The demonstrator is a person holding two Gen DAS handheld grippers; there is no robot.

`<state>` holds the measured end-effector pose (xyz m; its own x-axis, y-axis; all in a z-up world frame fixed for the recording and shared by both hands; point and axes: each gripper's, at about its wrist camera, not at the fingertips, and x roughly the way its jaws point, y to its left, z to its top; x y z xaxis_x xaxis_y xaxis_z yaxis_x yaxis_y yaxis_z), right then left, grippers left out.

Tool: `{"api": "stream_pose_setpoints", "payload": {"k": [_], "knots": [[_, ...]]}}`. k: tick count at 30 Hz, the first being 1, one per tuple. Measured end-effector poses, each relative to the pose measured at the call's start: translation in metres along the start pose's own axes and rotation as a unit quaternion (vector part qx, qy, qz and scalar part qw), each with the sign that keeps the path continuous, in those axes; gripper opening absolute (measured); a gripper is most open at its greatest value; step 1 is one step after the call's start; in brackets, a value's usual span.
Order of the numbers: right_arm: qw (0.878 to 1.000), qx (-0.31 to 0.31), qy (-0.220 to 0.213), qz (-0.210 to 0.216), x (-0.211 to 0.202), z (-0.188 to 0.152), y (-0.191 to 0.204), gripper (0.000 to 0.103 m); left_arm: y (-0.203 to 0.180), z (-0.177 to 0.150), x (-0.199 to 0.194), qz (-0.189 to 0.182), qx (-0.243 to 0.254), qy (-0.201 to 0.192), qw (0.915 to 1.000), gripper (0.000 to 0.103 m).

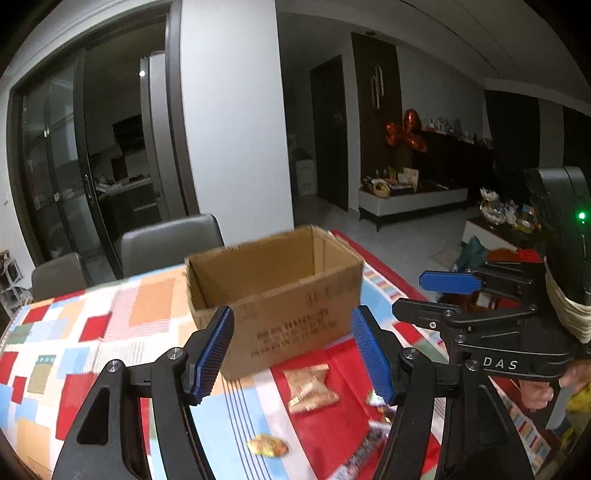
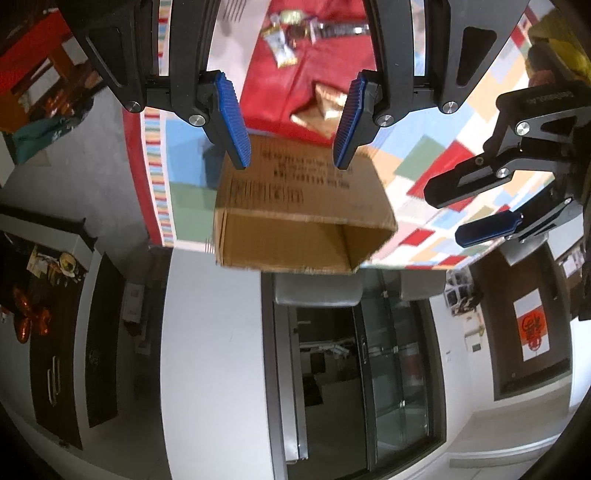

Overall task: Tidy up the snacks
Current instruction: 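Move both tools back to the table and lower them onto the remaining snacks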

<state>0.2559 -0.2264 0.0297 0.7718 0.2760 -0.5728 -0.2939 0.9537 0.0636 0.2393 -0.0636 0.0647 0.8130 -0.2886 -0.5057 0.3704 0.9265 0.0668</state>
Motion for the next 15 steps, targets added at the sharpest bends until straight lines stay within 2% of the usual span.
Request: {"api": "stream_pose_setpoints", "payload": {"k": [6, 15], "knots": [[0.999, -0.001, 0.035, 0.002, 0.0, -0.035, -0.003, 0.048, -0.016, -0.031, -0.003, -0.009, 0.015, 0.03, 0.9994, 0.065], [0.995, 0.021, 0.093, 0.005, 0.014, -0.086, -0.01, 0.048, -0.033, -0.075, 0.014, -0.028, 0.004, 0.094, 0.9952, 0.065]]}}
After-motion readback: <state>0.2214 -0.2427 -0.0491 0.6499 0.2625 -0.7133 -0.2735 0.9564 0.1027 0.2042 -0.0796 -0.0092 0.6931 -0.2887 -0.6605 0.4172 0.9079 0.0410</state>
